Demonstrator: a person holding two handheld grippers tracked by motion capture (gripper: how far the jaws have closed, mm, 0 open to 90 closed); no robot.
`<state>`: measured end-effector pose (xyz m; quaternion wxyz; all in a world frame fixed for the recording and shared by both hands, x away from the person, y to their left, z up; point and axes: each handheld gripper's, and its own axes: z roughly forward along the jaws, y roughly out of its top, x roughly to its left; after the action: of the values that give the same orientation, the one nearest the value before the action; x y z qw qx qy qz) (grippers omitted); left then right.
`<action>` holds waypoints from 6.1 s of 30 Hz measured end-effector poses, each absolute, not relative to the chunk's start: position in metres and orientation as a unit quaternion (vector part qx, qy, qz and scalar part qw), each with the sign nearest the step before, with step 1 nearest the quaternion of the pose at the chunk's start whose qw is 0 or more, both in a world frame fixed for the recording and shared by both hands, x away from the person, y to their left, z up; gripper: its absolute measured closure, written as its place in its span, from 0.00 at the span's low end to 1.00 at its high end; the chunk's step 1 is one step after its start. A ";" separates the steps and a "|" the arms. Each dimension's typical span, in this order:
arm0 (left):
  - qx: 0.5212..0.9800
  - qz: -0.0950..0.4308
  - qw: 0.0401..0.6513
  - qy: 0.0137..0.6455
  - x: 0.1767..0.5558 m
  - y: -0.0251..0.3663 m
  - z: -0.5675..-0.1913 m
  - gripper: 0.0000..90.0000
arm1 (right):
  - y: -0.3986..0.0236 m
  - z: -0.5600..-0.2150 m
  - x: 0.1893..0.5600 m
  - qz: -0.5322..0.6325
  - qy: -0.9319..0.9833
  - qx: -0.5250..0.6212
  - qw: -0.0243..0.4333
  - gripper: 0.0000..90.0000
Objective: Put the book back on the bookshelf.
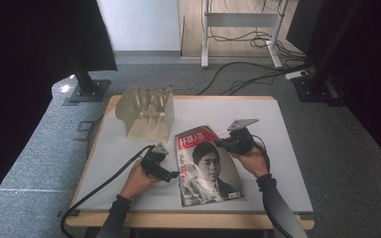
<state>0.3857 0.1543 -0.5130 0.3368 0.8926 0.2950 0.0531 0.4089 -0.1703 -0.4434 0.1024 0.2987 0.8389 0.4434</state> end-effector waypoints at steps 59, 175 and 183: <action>0.883 0.126 0.387 0.232 0.397 0.113 -0.404 0.88 | -0.201 -0.372 0.397 0.444 0.827 0.290 0.187 0.94; 0.751 0.229 0.439 0.436 0.346 0.327 -0.299 0.97 | -0.244 -0.536 0.369 0.346 0.806 0.444 0.185 0.01; 0.733 0.238 0.441 0.461 0.370 0.335 -0.300 0.97 | -0.244 -0.536 0.369 0.346 0.805 0.444 0.185 0.01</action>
<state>0.3695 0.3348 -0.3005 0.4406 0.7329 0.4607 0.2376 0.3686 -0.2437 -0.5362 0.1847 0.4442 0.8053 0.3465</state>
